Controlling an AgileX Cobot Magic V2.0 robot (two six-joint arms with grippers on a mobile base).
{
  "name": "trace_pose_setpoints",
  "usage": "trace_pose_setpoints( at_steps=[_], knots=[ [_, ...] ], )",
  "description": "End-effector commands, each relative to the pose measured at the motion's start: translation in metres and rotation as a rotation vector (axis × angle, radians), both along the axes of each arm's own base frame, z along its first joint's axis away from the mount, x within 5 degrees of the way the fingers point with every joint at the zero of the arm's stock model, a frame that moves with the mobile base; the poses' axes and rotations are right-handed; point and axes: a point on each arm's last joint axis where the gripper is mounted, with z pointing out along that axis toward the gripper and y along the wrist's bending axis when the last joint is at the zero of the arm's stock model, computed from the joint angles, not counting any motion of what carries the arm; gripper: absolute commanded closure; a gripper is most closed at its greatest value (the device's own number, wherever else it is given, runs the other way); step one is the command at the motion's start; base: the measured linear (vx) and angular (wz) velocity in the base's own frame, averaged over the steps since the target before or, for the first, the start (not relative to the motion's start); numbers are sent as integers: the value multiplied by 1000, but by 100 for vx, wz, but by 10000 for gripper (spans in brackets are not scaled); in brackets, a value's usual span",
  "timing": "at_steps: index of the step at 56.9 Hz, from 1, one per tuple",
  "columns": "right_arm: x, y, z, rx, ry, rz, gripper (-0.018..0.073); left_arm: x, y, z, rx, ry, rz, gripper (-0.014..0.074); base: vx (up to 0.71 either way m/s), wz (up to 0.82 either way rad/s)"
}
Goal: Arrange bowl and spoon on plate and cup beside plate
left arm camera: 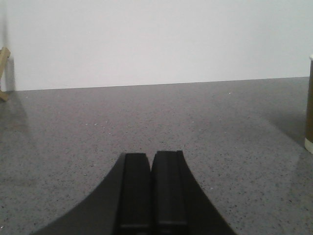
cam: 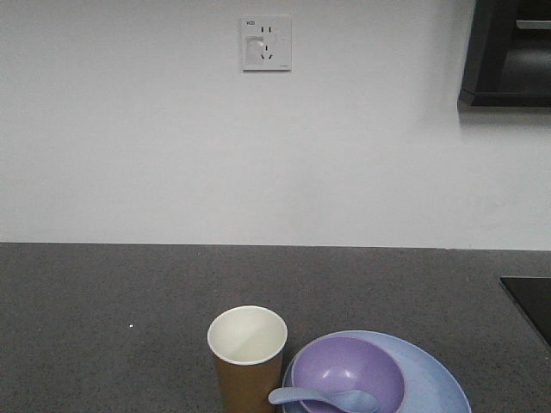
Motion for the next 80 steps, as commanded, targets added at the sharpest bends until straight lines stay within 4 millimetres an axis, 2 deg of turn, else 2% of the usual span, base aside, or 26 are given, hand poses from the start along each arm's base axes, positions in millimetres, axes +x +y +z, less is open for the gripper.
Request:
trace_pose_setpoints(
  at_steps=[1,37,40,45,51,60,64,68,80],
  knots=[
    [0,0,14,9,-95,-5,571,-3,0,18,-8,-136,-7,603,0,0],
    [2,0,12,13,-89,-2,571,-3,0,18,-8,-135,-7,603,0,0],
    [8,1,5,5,-105,-4,571,-3,0,18,-8,-135,-7,603,0,0],
    [20,3,-20,16,-139,-8,571,-3,0,18,-8,-135,-7,603,0,0],
    [31,2,-62,54,-158,-51,571,-3,0,18,-8,-135,-7,603,0,0],
    [33,-6,-122,173,-112,-190,571,-3,0,18,-8,-135,-7,603,0,0],
    [30,-8,-142,235,-119,-242,571,-3,0,18,-8,-135,-7,603,0,0],
    [27,-10,-150,272,-109,-274,571,-3,0,18,-8,-135,-7,603,0,0],
    [27,-11,-151,230,-102,-291,571,-3,0,18,-8,-134,-7,603,0,0]
  ],
)
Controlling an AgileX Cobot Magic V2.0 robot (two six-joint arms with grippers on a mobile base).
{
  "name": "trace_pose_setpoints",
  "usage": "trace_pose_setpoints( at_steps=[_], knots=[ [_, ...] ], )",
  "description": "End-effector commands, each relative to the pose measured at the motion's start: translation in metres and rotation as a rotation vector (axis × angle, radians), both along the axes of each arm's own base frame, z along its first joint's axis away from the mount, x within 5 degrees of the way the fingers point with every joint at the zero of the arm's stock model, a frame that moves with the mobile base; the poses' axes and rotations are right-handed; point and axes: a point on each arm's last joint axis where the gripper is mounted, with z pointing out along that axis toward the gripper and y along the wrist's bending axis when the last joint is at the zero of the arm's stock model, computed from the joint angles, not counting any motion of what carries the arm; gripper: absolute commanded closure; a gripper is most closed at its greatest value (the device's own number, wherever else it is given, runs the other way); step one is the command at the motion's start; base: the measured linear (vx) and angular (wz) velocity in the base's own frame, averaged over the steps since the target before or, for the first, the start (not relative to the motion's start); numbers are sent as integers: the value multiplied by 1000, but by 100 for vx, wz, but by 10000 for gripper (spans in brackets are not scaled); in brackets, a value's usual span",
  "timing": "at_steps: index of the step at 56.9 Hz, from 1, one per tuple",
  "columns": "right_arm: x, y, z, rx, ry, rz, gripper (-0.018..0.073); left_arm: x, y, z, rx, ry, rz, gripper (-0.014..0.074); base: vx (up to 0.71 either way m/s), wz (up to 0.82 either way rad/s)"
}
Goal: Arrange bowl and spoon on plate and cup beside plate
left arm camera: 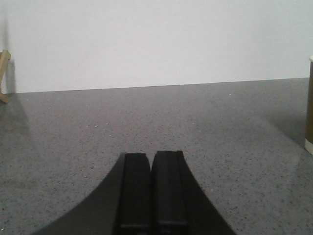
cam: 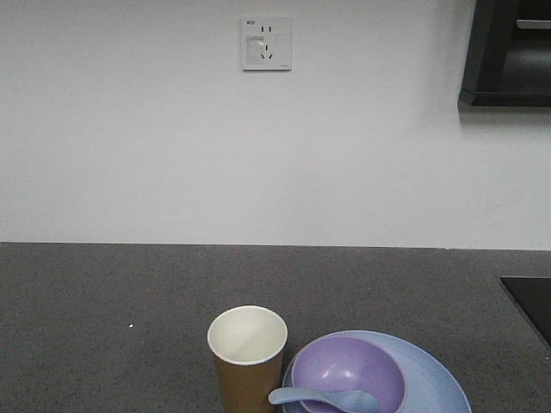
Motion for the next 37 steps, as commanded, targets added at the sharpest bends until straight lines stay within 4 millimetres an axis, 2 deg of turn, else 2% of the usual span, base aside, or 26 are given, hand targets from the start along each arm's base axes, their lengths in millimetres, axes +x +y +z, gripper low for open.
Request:
trace_pose_setpoints(
  at_steps=[1,37],
  knots=[
    [0,-1,6,-26,-77,-8,571,-3,0,18,-11,-129,-7,603,0,0],
    [0,-1,6,-26,-77,-8,568,-3,0,18,-11,-129,-7,603,0,0]
  ],
)
